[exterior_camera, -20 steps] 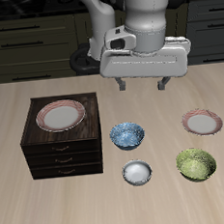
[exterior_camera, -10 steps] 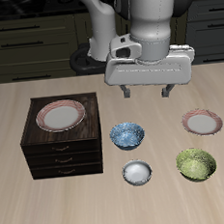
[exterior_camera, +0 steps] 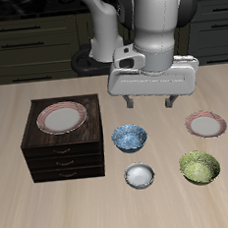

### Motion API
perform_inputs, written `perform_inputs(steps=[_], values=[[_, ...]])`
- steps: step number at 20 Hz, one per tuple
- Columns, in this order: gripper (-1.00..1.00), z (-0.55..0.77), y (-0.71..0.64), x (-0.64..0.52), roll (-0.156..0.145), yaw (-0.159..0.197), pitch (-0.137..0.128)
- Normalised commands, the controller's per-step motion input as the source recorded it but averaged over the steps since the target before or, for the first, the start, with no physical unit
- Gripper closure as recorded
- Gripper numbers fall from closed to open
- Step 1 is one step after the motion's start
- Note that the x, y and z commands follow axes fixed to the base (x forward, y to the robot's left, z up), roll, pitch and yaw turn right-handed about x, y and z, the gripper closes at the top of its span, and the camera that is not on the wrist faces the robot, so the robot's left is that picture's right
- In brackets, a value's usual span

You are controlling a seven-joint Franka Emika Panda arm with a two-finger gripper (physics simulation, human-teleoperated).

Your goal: Place the white bowl onto the plate that is on the left side of the table

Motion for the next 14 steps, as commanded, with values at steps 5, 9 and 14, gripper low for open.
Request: perform_inputs(steps=[5, 9, 14], values=[[-1.0, -0.19, 0.02, 0.04, -0.013, 0.001, -0.008], [-1.0, -0.22, 0.06, 0.08, 0.009, -0.02, 0.029], [-1.0, -0.16, 0.05, 0.07, -0.006, -0.001, 0.008]])
